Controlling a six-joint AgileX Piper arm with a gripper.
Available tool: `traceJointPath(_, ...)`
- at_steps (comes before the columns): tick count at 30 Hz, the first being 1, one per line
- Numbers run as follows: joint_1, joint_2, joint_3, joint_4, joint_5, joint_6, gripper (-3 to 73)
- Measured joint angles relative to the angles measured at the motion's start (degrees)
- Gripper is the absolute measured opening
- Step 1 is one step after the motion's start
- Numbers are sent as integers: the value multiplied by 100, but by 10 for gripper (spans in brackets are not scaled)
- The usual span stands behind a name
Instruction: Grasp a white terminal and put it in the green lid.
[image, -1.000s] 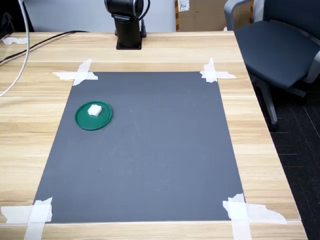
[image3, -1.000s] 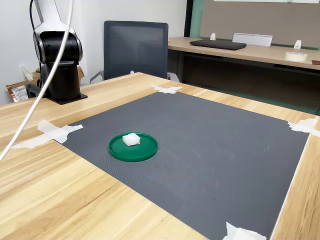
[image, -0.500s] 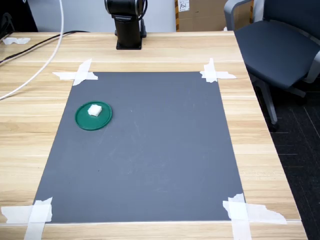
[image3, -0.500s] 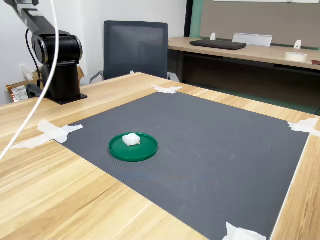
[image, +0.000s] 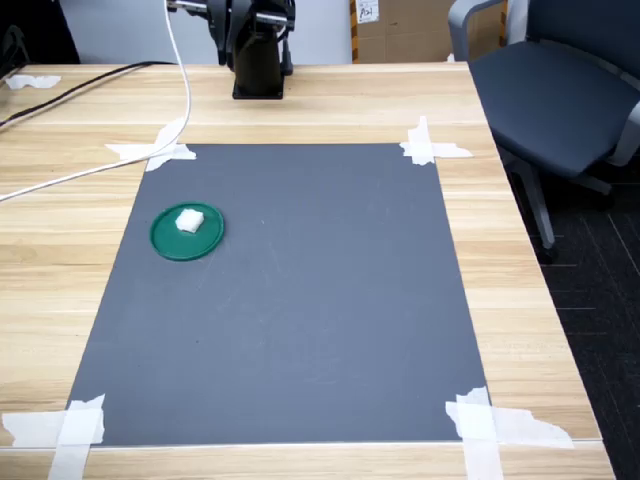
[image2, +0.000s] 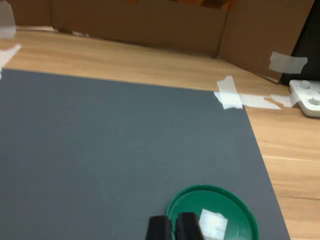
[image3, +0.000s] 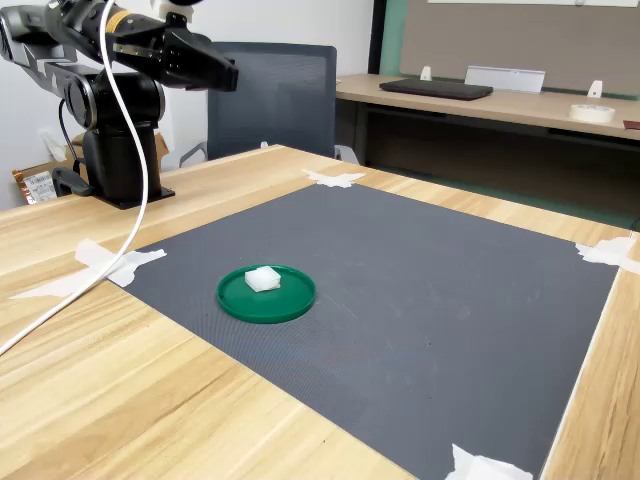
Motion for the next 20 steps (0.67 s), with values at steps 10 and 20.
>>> traceJointPath(10, 0, -162, 0, 0, -37, -51, -28)
traceJointPath(20, 0, -168, 0, 5, -37, -51, -28)
